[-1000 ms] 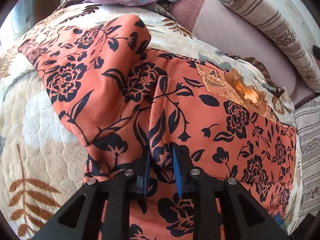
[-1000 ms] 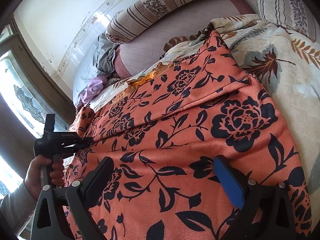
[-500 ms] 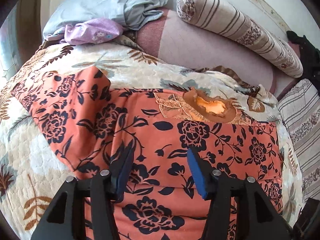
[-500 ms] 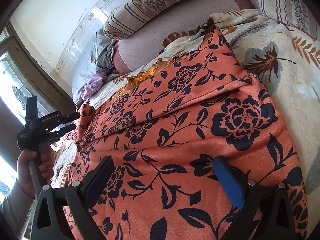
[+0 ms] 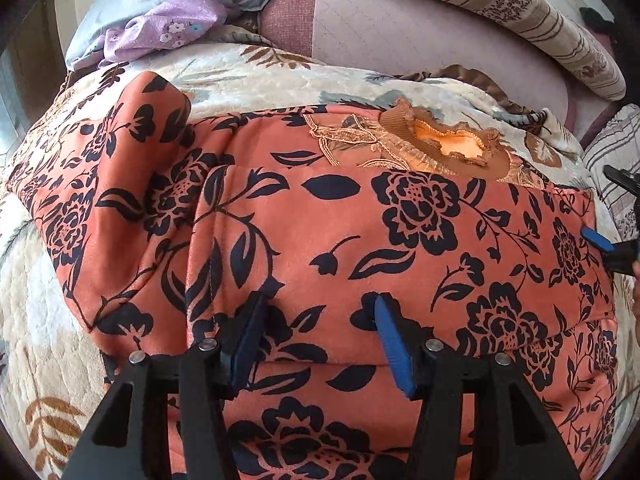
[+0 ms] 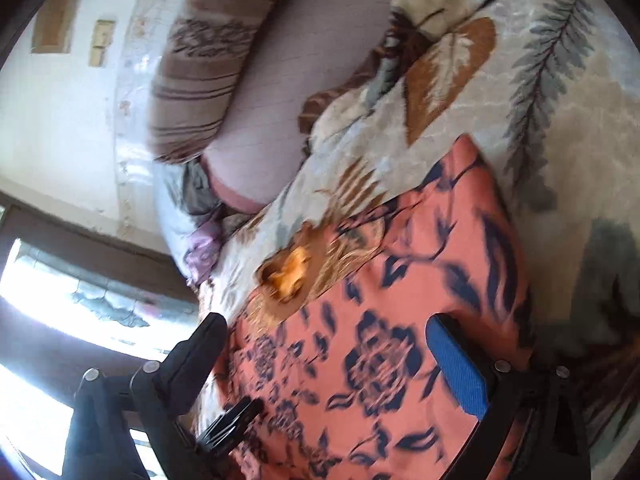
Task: Fold small clothes
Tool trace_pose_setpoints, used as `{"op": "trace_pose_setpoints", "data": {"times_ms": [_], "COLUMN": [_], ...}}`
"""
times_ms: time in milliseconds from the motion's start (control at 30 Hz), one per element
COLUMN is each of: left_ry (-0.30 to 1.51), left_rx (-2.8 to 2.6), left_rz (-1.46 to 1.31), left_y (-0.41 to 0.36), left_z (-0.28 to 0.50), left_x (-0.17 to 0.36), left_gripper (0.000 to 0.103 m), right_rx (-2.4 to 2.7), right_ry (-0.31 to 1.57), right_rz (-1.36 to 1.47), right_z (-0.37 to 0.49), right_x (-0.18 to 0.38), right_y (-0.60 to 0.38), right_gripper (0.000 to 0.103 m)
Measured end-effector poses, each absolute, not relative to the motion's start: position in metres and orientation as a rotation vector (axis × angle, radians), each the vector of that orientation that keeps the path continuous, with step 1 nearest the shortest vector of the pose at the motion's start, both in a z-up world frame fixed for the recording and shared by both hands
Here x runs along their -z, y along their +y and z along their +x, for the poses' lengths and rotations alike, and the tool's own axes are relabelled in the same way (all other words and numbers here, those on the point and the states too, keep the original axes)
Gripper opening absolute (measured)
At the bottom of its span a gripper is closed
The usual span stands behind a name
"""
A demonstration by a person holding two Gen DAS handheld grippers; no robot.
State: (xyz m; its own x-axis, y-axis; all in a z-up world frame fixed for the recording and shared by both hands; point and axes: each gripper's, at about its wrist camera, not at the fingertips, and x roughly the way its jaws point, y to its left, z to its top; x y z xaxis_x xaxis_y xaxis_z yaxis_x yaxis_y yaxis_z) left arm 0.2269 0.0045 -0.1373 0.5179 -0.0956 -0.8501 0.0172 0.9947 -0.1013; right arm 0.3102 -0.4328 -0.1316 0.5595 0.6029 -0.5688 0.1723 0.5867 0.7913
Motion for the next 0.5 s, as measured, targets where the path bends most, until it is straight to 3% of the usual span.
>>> {"op": "trace_pose_setpoints", "data": {"times_ms": [167,500], "left_ry": [1.005,0.988], "left_rx": [0.068,0.080], "left_rz": [-0.081,-0.061], "left_y": [0.002,-0.004], "left_z": [0.227,0.226], "left_x": [0.140,0.141], "left_gripper": [0.058,0.072], "right_rx": [-0.192,-0.297], "right_ry": [0.909,0.757], "right_rz": [1.109,0.880], "right_z": [0.336,0.318], "right_x": [0.150,0.078], "right_y": [-0.487,-0.448], "right_gripper": [0.101,0.102]}}
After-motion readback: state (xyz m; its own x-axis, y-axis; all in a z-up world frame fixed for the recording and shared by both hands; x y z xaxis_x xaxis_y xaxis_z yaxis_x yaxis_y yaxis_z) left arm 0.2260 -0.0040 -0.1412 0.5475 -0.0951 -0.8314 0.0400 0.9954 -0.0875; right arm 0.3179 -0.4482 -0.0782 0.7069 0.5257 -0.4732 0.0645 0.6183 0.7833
